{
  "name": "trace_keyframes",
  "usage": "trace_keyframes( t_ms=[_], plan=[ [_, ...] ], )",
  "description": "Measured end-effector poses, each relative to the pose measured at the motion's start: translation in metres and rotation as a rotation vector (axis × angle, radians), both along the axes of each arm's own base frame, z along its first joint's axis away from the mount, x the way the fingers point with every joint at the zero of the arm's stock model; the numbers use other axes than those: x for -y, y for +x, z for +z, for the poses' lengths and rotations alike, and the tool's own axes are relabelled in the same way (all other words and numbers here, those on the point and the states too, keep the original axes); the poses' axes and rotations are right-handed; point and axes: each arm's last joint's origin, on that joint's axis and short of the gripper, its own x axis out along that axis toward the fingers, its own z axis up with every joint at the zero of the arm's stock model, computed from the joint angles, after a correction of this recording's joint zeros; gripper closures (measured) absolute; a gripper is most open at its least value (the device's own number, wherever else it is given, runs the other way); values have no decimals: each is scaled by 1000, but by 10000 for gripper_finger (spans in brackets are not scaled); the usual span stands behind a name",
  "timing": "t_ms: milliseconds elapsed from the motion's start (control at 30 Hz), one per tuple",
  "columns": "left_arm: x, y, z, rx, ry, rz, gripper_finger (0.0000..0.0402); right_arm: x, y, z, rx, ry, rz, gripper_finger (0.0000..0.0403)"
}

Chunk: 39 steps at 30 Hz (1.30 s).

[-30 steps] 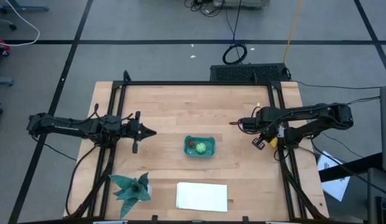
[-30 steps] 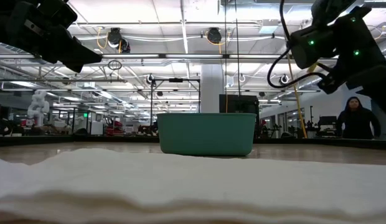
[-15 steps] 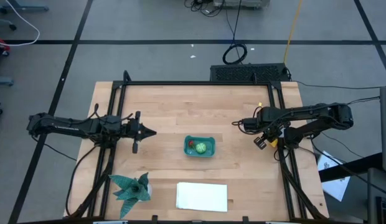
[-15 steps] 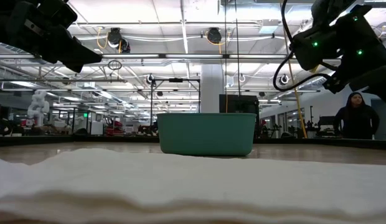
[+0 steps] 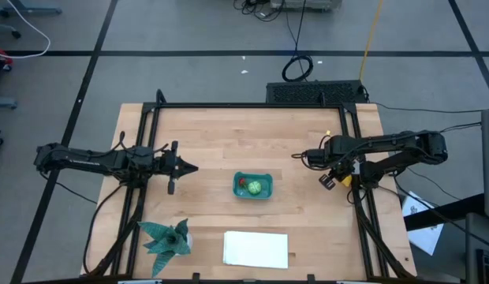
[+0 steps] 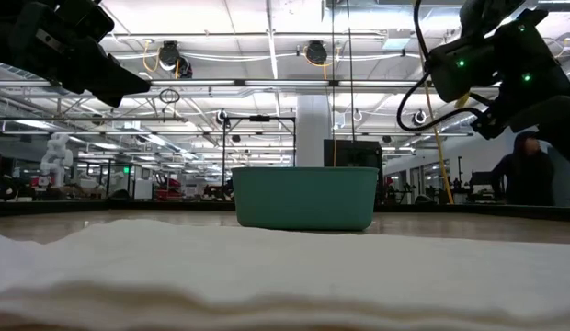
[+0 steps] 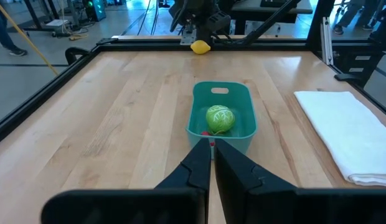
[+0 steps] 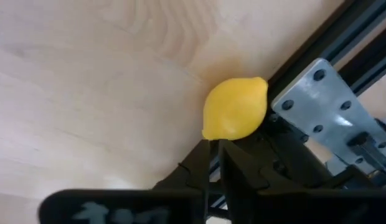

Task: Pick and placing Produce into tupperware
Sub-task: Put the yellow lemon into the blue bin

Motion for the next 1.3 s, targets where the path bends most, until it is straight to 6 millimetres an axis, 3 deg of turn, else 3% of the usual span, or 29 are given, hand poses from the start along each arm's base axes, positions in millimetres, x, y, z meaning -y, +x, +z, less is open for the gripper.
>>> trace_keyframes(
  t_ms=[400,733,1033,1300],
  plan=[
    [0,0,0,0,-1,-3,376,-1,2,-3,31,19,-25,268],
    [0,0,0,0,-6,-2,376,-2,4,-4,63,64,-31,211],
    [0,0,0,0,-9,-1,376,-5,5,-5,58,-1,-9,202],
    [0,0,0,0,-8,0,376,-9,5,-4,44,-115,57,220]
  ],
)
